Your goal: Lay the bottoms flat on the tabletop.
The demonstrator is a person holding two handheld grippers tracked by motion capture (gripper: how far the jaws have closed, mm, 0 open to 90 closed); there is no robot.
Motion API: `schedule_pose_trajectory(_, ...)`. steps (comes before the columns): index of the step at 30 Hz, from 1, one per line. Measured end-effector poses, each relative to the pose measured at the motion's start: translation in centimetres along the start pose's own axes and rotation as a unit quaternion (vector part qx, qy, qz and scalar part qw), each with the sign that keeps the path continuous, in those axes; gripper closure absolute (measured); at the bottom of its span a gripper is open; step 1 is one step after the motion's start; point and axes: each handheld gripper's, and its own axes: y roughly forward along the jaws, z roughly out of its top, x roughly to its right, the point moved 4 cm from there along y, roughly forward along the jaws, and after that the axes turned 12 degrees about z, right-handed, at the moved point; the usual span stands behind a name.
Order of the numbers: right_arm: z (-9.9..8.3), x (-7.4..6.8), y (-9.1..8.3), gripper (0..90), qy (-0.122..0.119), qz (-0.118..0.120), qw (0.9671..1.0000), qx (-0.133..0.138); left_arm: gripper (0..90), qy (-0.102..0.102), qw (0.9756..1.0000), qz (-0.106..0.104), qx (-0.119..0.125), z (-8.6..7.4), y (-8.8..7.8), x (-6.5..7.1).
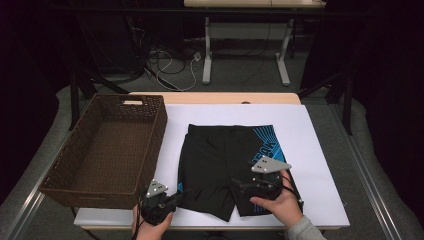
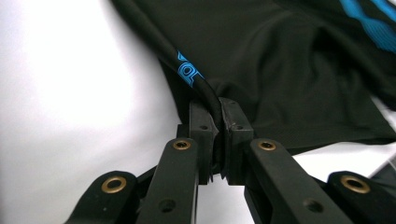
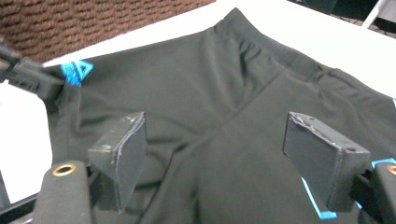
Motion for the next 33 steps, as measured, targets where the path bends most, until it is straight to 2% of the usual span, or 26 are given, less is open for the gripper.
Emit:
schedule_pose_trajectory(2,0.7,0.2,0.5,23.0,0.005,0.007,1.0000,-0.003,85.3,0.008,0.9999,-0.007,0.005,0.1,-0.1,0.5)
schedule_pose_trajectory(6,2.2,0.6,1.5,24.9,-0.001,0.014,0.9999,-0.005,85.5,0.022,0.9992,-0.027,0.018,0.4,-0.4,1.7)
schedule_pose_trajectory(12,4.0,1.2,2.2,27.2,-0.003,0.016,0.9999,0.000,85.5,0.065,0.9959,-0.054,0.032,1.3,-0.3,3.6)
schedule_pose_trajectory(14,4.4,1.5,2.4,29.1,-0.006,0.012,0.9999,-0.001,85.5,0.073,0.9947,-0.064,0.035,1.6,-0.2,4.4)
schedule_pose_trajectory(18,5.2,2.2,3.0,32.1,-0.006,0.013,0.9999,-0.002,85.5,0.094,0.9909,-0.084,0.046,2.5,0.0,5.9)
schedule_pose_trajectory(21,5.6,2.7,3.5,36.1,-0.005,0.010,0.9999,-0.002,85.6,0.102,0.9884,-0.098,0.053,3.0,0.2,7.1)
schedule_pose_trajectory(26,6.5,3.4,4.3,40.2,-0.012,0.005,0.9998,-0.012,85.6,0.130,0.9824,-0.118,0.064,3.9,0.6,8.9)
schedule_pose_trajectory(33,7.7,3.7,5.7,42.2,-0.023,0.014,0.9995,-0.018,85.6,0.155,0.9742,-0.143,0.080,4.9,0.4,11.2)
